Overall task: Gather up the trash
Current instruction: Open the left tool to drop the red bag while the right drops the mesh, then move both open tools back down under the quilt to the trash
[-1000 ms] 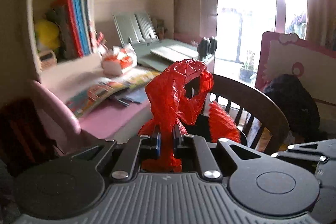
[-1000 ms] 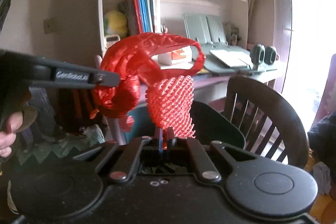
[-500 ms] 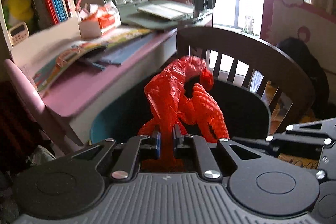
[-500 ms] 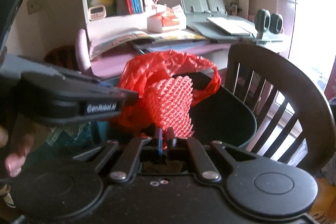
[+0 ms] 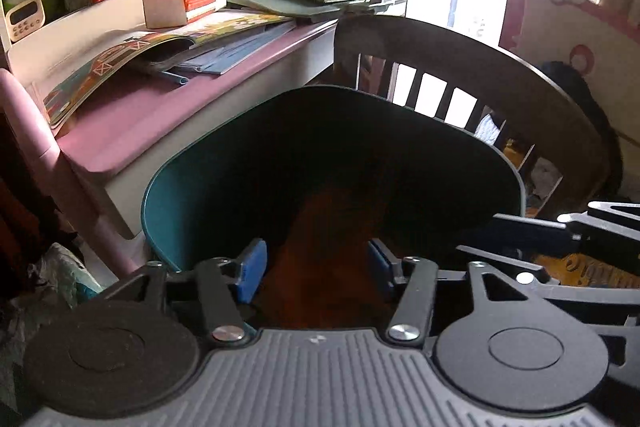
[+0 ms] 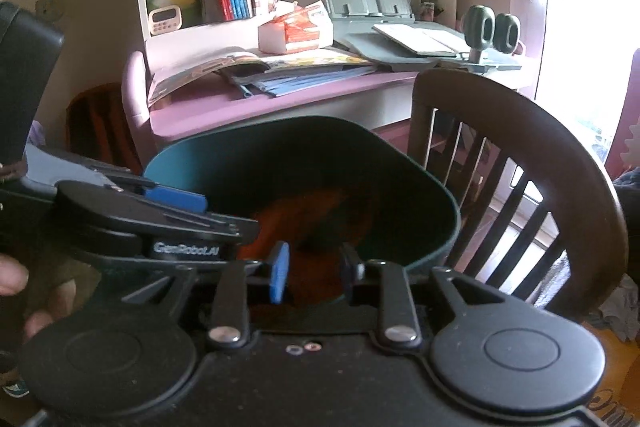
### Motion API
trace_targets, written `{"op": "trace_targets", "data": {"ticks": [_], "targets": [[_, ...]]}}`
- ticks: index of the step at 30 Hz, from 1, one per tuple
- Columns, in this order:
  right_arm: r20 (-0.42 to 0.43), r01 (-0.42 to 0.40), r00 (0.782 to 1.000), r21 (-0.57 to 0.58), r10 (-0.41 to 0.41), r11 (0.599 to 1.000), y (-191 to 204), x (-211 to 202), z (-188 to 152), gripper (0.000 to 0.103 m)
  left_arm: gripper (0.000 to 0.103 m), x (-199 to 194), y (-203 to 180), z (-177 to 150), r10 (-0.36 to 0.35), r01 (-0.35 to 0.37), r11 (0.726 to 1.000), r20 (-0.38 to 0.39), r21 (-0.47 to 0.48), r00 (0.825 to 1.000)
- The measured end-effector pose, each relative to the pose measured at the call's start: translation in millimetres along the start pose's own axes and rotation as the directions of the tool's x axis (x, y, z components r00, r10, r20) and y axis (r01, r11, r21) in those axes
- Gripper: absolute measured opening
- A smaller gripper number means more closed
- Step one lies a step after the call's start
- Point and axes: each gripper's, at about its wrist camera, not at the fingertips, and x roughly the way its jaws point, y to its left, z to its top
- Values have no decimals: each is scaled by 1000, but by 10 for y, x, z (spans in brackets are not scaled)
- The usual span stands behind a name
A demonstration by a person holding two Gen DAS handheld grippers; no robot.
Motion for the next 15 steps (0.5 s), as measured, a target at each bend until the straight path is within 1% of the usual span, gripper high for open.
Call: {"op": "trace_targets", "data": {"ticks": [1,3,5,7,15], "targets": [[3,2,1000,2,-2,1000,-3,-35,-3,34,57,-36,1,-13,-3,3,1000,3,0,1000],[12,3,1000,6,-3,1000,0,-102,-9,34,59,-110,0,-37,-7,7,1000,7,1,1000],[17,1,1000,9,-1,1000,16,-169,-13,39,59,-208,-3,-68,-12,12,1000,18,2,1000],[26,-6,1000,4,6,1000,57,-258,-21,41,59,-311,-1,-93,-21,21,1000,29,-2,999],[72,-25,997,-15,26,1000,281,-665,-41,48,59,-816,78,-232,-40,41,999,74,-10,996]]}}
